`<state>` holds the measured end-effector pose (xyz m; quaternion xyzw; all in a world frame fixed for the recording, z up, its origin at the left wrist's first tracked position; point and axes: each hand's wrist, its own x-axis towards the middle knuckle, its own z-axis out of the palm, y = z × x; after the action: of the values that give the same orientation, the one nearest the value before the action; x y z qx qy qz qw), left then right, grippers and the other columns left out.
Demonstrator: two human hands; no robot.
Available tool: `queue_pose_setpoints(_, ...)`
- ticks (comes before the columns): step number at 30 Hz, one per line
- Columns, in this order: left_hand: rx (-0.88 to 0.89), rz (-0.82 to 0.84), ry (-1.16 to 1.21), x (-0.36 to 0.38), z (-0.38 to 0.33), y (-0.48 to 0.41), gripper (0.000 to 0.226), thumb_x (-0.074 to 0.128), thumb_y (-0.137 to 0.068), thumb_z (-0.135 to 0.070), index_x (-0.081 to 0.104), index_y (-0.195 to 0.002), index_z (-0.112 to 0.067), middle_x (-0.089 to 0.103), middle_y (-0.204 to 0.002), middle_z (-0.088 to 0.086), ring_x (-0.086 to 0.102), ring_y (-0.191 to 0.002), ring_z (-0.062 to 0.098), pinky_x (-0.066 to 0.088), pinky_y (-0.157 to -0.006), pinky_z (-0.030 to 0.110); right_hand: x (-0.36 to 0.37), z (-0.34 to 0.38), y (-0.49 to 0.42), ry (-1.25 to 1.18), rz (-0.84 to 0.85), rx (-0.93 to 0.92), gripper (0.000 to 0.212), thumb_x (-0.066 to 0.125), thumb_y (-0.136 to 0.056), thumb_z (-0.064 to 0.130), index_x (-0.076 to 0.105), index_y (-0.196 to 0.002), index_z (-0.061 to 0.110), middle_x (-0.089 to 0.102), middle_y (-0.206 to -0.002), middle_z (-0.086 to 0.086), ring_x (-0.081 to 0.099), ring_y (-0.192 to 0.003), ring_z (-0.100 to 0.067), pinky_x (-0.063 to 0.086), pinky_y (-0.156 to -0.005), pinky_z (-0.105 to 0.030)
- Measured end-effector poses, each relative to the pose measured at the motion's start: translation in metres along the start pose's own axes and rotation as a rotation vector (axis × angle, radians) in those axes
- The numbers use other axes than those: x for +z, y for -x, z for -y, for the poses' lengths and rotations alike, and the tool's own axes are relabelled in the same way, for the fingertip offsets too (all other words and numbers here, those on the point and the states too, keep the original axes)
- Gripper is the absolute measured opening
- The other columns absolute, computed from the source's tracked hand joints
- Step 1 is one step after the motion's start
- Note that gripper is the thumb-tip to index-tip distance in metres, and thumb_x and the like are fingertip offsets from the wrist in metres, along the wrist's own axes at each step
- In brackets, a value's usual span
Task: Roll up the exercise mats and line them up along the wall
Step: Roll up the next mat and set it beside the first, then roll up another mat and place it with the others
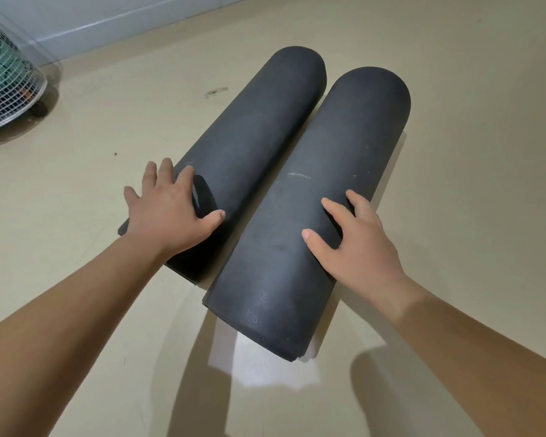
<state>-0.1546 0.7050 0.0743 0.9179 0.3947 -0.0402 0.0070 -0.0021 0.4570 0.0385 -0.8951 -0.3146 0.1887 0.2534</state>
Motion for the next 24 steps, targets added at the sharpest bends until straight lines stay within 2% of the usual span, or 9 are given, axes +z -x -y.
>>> queue_pose_setpoints(4,-0.001,0.011,0.011,0.005,0.000,0.002,0.089,0.053,-0.083,-0.081,0.036,-0.151,-0.027,0.030,-0.165,0.008,0.020,-0.156,0.036,0.032,-0.113,0.067,-0.004,0.005,-0.002,-0.019,-0.026,-0.003,0.067,0.058,-0.098,0.062,0.037,-0.159,0.043,0.013,-0.174,0.007,0.017,-0.160,-0.019,0.041,-0.116,-0.044)
queue_pose_setpoints(6,-0.028,0.045,0.033,0.005,0.001,0.004,0.086,0.049,-0.081,-0.081,0.041,-0.145,-0.026,0.038,-0.156,0.009,0.028,-0.150,0.036,0.037,-0.110,0.066,-0.004,0.006,-0.001,-0.020,-0.028,0.000,0.067,0.058,-0.099,0.061,0.036,-0.159,0.040,0.013,-0.174,0.006,0.018,-0.160,-0.020,0.042,-0.115,-0.044)
queue_pose_setpoints(9,0.044,-0.053,0.059,0.004,-0.005,0.014,0.072,0.055,-0.088,-0.067,0.052,-0.142,-0.019,0.044,-0.156,0.013,0.035,-0.147,0.037,0.035,-0.114,0.062,-0.006,0.000,0.004,-0.028,-0.042,-0.001,0.064,0.058,-0.101,0.056,0.038,-0.159,0.038,0.017,-0.174,0.007,0.022,-0.158,-0.018,0.044,-0.112,-0.043)
queue_pose_setpoints(12,0.243,-0.142,0.249,-0.005,-0.040,0.037,0.053,0.061,-0.092,-0.051,0.064,-0.134,-0.018,0.063,-0.136,0.005,0.057,-0.127,0.031,0.051,-0.102,0.047,-0.014,-0.020,0.013,-0.047,-0.059,0.011,0.053,0.059,-0.101,0.052,0.050,-0.152,0.037,0.036,-0.164,0.011,0.043,-0.146,-0.015,0.048,-0.106,-0.039)
queue_pose_setpoints(14,0.383,-0.106,0.335,-0.012,-0.077,0.053,0.041,0.059,-0.096,-0.048,0.068,-0.127,-0.022,0.069,-0.115,-0.004,0.065,-0.107,0.020,0.058,-0.088,0.040,-0.024,-0.041,0.019,-0.053,-0.055,0.043,0.040,0.058,-0.101,0.052,0.064,-0.137,0.037,0.057,-0.142,0.015,0.060,-0.124,-0.014,0.051,-0.096,-0.035)
queue_pose_setpoints(16,0.515,-0.027,0.380,-0.012,-0.120,0.066,0.035,0.056,-0.097,-0.047,0.072,-0.116,-0.023,0.071,-0.100,-0.008,0.068,-0.092,0.016,0.060,-0.079,0.038,-0.042,-0.066,0.027,0.002,0.036,0.108,0.034,0.057,-0.099,0.055,0.070,-0.124,0.037,0.067,-0.123,0.018,0.065,-0.112,-0.014,0.052,-0.093,-0.035)
queue_pose_setpoints(18,0.615,0.100,0.399,-0.007,-0.165,0.080,0.033,0.055,-0.097,-0.046,0.074,-0.113,-0.024,0.071,-0.094,-0.009,0.067,-0.085,0.014,0.060,-0.078,0.038,-0.067,-0.091,0.041,0.097,0.239,0.173,0.041,0.058,-0.097,0.059,0.066,-0.131,0.038,0.066,-0.118,0.016,0.063,-0.113,-0.013,0.051,-0.098,-0.036)
queue_pose_setpoints(21,0.733,0.240,0.363,0.002,-0.231,0.110,0.035,0.059,-0.101,-0.045,0.070,-0.127,-0.025,0.074,-0.102,-0.010,0.067,-0.090,0.012,0.058,-0.084,0.035,-0.107,-0.134,0.077,0.275,0.555,0.242,0.060,0.058,-0.098,0.062,0.053,-0.150,0.033,0.060,-0.136,0.009,0.058,-0.127,-0.015,0.045,-0.108,-0.032)
queue_pose_setpoints(24,0.847,0.352,0.347,0.002,-0.295,0.150,0.037,0.061,-0.101,-0.042,0.069,-0.131,-0.023,0.075,-0.108,-0.007,0.067,-0.093,0.014,0.057,-0.086,0.033,-0.144,-0.185,0.136,0.346,0.661,0.349,0.064,0.055,-0.099,0.065,0.048,-0.154,0.033,0.056,-0.147,0.010,0.055,-0.133,-0.016,0.043,-0.111,-0.034)
